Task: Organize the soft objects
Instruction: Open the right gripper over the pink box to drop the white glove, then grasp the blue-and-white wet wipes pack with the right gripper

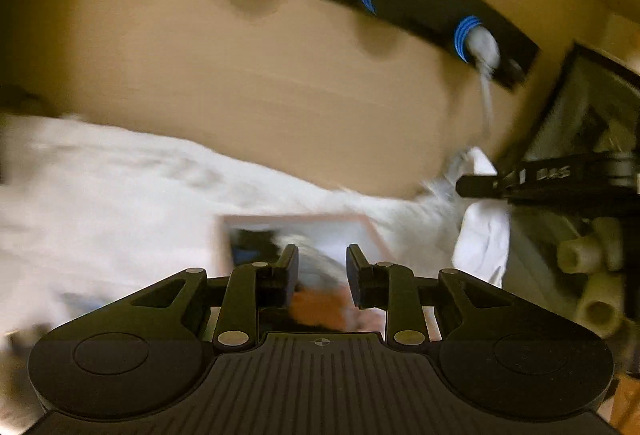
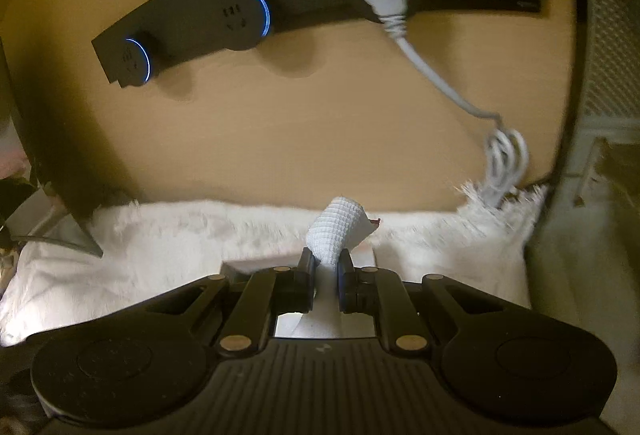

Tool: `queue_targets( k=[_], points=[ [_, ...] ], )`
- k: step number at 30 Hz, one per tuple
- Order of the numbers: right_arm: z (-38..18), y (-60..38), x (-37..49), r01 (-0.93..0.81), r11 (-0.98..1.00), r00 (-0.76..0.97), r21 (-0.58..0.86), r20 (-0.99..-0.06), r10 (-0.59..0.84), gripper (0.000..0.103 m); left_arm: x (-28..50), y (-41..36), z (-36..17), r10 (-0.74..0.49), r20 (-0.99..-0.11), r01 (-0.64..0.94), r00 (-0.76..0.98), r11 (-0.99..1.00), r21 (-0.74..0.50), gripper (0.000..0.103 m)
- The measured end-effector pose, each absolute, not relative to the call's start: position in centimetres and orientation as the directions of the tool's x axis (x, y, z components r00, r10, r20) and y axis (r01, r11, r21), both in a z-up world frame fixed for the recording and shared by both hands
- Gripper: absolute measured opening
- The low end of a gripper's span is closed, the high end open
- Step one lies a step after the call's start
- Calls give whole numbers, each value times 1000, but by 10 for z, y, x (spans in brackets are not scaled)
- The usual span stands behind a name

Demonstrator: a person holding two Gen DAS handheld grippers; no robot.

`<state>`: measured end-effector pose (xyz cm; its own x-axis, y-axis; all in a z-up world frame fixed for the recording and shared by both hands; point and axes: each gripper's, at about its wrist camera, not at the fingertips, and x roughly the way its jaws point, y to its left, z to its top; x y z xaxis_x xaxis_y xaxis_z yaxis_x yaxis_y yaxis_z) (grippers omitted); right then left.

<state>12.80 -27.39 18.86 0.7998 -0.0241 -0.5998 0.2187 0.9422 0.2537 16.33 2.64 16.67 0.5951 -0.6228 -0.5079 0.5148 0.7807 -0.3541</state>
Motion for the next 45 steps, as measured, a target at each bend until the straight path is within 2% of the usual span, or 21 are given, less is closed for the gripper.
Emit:
queue_targets(
  k=[7, 10, 15, 23, 25, 27, 30, 38, 45],
  points=[
    [135, -247, 188, 205, 948, 736, 245, -677, 16, 11, 135, 84, 152, -455, -579, 369, 677, 890, -268, 29],
    [97, -236, 215, 215, 946, 657, 241, -752, 42, 11, 130, 101, 144, -426, -601, 342, 677, 904, -255, 29],
    [38, -223, 236, 249, 959, 547, 138, -837, -21, 12, 120, 115, 136, -394, -615, 305, 683, 919, -249, 29],
    [38, -218, 231, 206, 974, 524, 90, -851, -32, 14, 120, 127, 125, -388, -634, 292, 669, 922, -255, 29],
    [38, -220, 226, 211, 973, 516, 97, -856, -27, 21, 120, 128, 122, -388, -638, 294, 665, 921, -254, 29],
    [37, -222, 221, 221, 970, 511, 98, -859, -30, 36, 119, 130, 119, -388, -638, 294, 665, 921, -254, 29],
    [40, -226, 209, 225, 971, 533, 84, -845, -51, 51, 113, 132, 116, -345, -649, 282, 678, 938, -204, 29],
    [74, -218, 167, 210, 975, 673, 70, -734, -92, 56, 107, 136, 119, -314, -644, 280, 698, 947, -158, 29],
    [102, -162, 146, 55, 998, 775, 2, -631, -42, 58, 107, 143, 115, -309, -650, 272, 695, 949, -160, 29]
  ],
)
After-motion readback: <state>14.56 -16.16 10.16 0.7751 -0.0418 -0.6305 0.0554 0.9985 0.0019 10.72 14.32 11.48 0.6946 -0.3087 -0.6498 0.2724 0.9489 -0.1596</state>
